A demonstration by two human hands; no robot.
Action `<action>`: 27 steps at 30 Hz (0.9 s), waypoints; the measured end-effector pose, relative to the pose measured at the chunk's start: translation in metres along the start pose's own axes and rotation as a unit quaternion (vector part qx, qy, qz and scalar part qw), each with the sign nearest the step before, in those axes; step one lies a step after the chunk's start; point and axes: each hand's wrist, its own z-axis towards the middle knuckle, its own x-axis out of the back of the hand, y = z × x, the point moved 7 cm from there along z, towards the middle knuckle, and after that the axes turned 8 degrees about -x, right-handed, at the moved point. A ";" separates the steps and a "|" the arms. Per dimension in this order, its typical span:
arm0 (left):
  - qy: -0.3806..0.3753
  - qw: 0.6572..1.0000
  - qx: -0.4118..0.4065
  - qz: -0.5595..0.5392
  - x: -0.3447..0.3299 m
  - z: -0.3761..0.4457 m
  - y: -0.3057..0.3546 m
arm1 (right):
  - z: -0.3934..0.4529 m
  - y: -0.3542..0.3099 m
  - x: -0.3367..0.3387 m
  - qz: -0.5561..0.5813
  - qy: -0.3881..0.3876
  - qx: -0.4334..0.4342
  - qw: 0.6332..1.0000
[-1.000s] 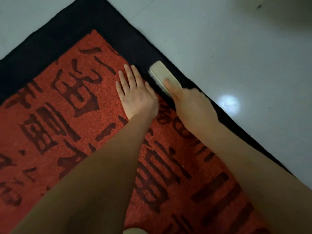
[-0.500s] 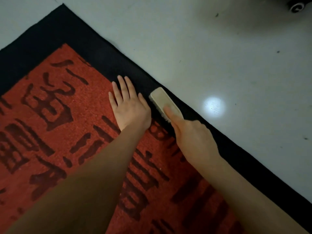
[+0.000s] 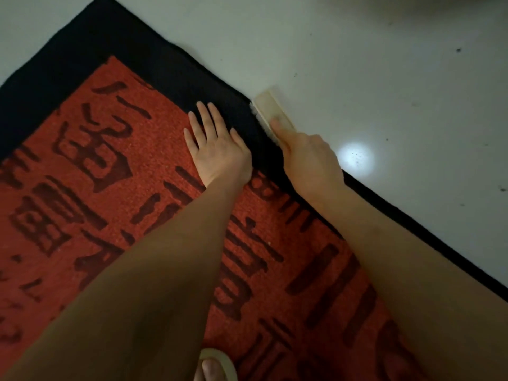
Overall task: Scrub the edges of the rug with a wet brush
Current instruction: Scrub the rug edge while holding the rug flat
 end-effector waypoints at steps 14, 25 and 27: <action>-0.058 0.998 0.004 0.007 0.002 0.005 0.000 | -0.024 0.037 0.022 -0.010 -0.016 -0.030 0.999; -0.054 0.998 -0.020 0.019 0.001 0.004 -0.003 | -0.036 0.037 0.014 0.009 0.017 -0.068 0.998; -0.051 0.998 -0.028 0.015 0.001 0.004 -0.003 | -0.090 0.057 0.017 -0.003 0.015 -0.104 0.994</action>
